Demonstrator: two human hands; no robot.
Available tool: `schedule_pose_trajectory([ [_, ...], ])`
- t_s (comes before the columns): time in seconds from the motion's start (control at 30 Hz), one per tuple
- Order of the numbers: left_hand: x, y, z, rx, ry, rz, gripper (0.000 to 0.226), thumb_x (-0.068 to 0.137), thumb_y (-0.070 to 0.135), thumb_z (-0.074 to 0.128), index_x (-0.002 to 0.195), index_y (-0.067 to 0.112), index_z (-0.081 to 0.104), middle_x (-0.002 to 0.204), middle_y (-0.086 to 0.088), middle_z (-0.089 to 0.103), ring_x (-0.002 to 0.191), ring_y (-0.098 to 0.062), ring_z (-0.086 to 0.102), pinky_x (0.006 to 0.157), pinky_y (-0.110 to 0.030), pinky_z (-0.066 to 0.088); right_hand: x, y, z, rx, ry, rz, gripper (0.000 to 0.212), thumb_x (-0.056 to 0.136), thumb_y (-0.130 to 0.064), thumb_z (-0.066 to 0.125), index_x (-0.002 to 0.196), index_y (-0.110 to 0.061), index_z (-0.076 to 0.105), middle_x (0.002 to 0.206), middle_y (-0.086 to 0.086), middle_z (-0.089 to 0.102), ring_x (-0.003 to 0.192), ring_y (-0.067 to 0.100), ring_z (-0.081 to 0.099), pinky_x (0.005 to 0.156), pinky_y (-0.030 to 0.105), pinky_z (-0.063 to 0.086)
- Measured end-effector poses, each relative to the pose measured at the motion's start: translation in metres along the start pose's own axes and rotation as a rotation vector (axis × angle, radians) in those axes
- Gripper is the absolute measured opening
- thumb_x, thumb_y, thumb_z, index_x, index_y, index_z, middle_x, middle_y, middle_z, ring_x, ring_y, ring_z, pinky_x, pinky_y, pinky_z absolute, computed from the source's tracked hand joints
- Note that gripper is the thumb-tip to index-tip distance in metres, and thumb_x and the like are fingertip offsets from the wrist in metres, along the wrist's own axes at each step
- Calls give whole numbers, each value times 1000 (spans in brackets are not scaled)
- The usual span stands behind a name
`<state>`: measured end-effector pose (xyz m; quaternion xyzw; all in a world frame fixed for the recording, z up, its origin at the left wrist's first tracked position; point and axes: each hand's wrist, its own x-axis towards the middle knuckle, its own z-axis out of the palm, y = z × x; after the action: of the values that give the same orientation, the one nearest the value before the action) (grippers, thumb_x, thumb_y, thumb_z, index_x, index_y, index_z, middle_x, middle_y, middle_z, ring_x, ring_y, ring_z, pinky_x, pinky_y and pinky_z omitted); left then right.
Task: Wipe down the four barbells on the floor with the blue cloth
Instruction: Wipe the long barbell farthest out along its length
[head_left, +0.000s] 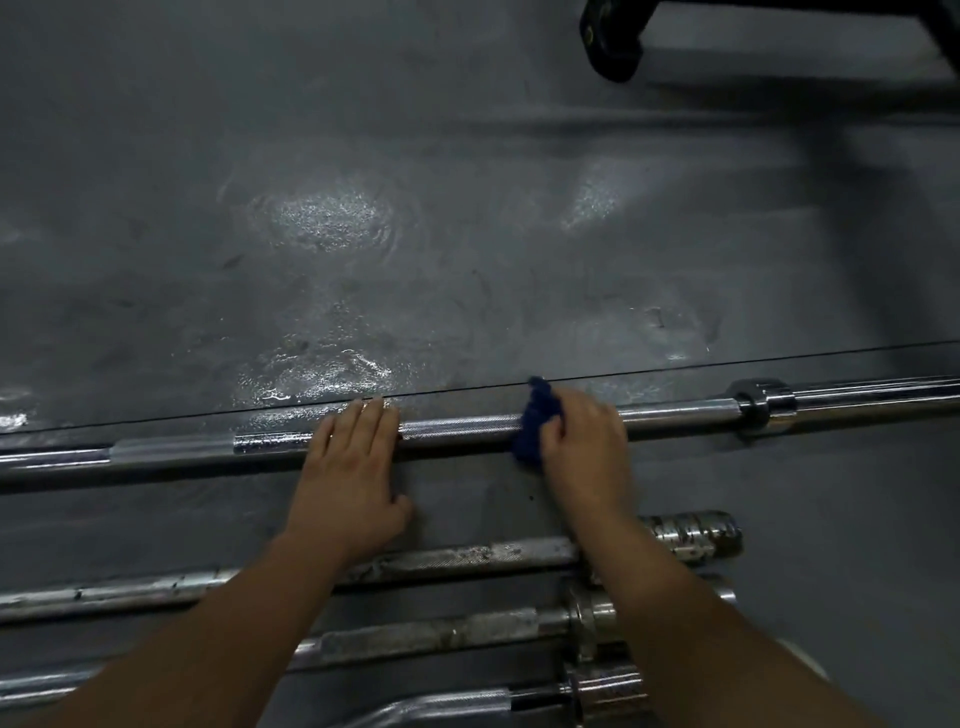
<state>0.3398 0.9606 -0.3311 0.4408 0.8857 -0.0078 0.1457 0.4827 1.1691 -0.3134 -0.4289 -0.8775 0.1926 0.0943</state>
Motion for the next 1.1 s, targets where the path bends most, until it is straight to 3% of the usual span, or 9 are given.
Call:
schedule_pose_trajectory([
  [0.1, 3, 1, 3, 2, -15, -16, 102, 59, 53, 57, 148, 6, 39, 155, -16, 37, 145, -33, 31, 117, -47, 13, 6, -7, 8, 53, 20, 75, 20, 80, -3, 54, 95, -10, 66, 92, 9, 66, 88, 26, 54, 85, 42, 47],
  [0.17, 3, 2, 5, -5, -27, -30, 103, 62, 55, 53, 151, 7, 35, 159, -15, 31, 148, -31, 26, 118, -49, 13, -3, -43, 28, 94, -65, -62, 28, 74, -7, 55, 98, -14, 67, 94, 8, 65, 90, 29, 54, 79, 39, 45],
  [0.33, 5, -2, 6, -10, -29, -25, 102, 64, 50, 52, 154, 7, 30, 161, -13, 26, 150, -29, 19, 119, -48, 11, -22, -81, 47, 35, -189, -449, 42, 79, -17, 61, 121, -20, 64, 116, 7, 63, 101, 27, 55, 95, 39, 46],
  [0.6, 23, -3, 10, -12, 19, -37, 96, 68, 57, 42, 154, 15, 32, 162, -9, 26, 149, -29, 20, 119, -49, 11, 18, 33, 2, 47, 70, 147, 28, 83, -12, 57, 107, -17, 69, 116, 1, 57, 109, 25, 53, 90, 27, 42],
  [0.67, 35, -6, 6, -9, 8, -37, 98, 69, 60, 35, 156, 17, 23, 164, -7, 19, 151, -28, 13, 120, -51, 9, 18, 2, 20, 72, 73, 111, 31, 81, -8, 58, 109, -13, 69, 119, 4, 58, 111, 25, 53, 93, 29, 44],
  [0.77, 50, -13, -5, -34, -26, -36, 105, 66, 64, 23, 159, 18, 4, 167, -4, -1, 153, -25, -3, 121, -48, -2, 9, -40, 43, 57, -44, -239, 42, 74, -2, 62, 114, -11, 67, 121, 9, 60, 110, 27, 54, 99, 39, 46],
  [0.83, 48, -24, -8, -41, 15, -29, 104, 68, 61, 27, 159, 16, 7, 167, -5, 1, 153, -24, -1, 121, -46, -2, 17, -27, 41, 31, -99, -377, 49, 71, -2, 62, 119, -13, 66, 125, 9, 60, 112, 27, 54, 102, 38, 44],
  [1.0, 33, -33, 3, 22, 53, -24, 98, 68, 56, 45, 153, 10, 30, 161, -12, 27, 149, -30, 22, 120, -51, 13, 31, 23, 17, 67, 116, 112, 42, 77, -1, 51, 115, -9, 67, 125, 7, 59, 114, 27, 54, 100, 39, 45],
  [1.1, 51, -26, 2, -1, 44, -75, 97, 66, 56, 50, 151, 11, 35, 159, -12, 31, 148, -31, 24, 118, -56, 19, 27, -35, 40, 70, 74, -43, 36, 70, 1, 51, 100, -6, 70, 108, 11, 64, 98, 29, 57, 89, 38, 47],
])
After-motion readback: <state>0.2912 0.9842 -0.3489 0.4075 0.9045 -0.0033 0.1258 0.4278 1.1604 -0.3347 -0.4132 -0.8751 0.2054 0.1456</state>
